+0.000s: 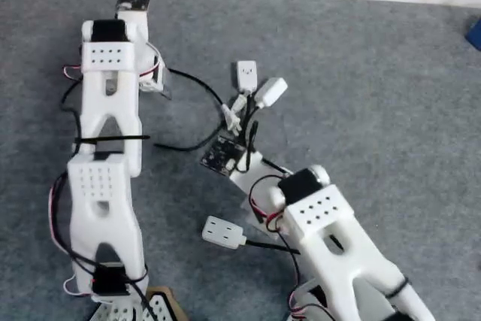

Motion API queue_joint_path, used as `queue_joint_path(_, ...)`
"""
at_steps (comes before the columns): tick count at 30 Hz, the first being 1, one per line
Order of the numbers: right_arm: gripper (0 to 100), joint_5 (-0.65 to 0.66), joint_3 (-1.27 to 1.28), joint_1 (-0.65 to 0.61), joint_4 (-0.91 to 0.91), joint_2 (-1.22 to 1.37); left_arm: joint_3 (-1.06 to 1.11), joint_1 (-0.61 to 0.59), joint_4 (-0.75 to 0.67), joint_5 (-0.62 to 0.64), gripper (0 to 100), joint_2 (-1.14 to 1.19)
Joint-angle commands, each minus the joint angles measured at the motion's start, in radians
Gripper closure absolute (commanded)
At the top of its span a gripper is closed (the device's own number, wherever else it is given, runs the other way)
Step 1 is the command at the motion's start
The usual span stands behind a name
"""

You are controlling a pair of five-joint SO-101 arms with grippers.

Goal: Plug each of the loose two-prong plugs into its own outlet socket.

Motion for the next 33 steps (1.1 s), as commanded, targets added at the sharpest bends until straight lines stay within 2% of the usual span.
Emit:
queue_joint_path(1, 99.2, 0.005, 0.004, -0.004, -0.107, 0.067, 0.148, 0.048, 0.011, -0.052, 76, -0.280)
queue_joint_path(5, 99.2, -0.069, 0.004, -0.002, -0.179, 0.120, 0.390, 0.084, 0.009, -0.117, 76, -0.499)
queue_joint_path(10, 99.2, -0.150, 0.012, -0.002, -0.203, 0.065, 0.802, 0.120, -0.021, -0.203, 76, -0.743)
queue_joint_path(14, 99.2, -0.183, 0.013, 0.008, -0.205, 0.024, 1.109, 0.120, -0.176, -0.209, 76, -0.964)
queue_joint_path(18, 99.2, -0.253, 0.015, 0.081, -0.226, -0.001, 1.372, 0.160, -0.331, -0.209, 76, -1.178)
queue_joint_path(25, 99.2, -0.233, 0.036, 0.062, -0.266, -0.005, 1.675, 0.174, -0.623, -0.204, 75, -1.431)
queue_joint_path(28, 99.2, -0.164, 0.096, 0.030, -0.357, -0.007, 1.765, 0.173, -0.724, -0.207, 69, -1.488)
queue_joint_path(33, 99.2, -0.160, 0.168, -0.013, -0.453, -0.093, 1.883, 0.173, -0.858, -0.207, 56, -1.508)
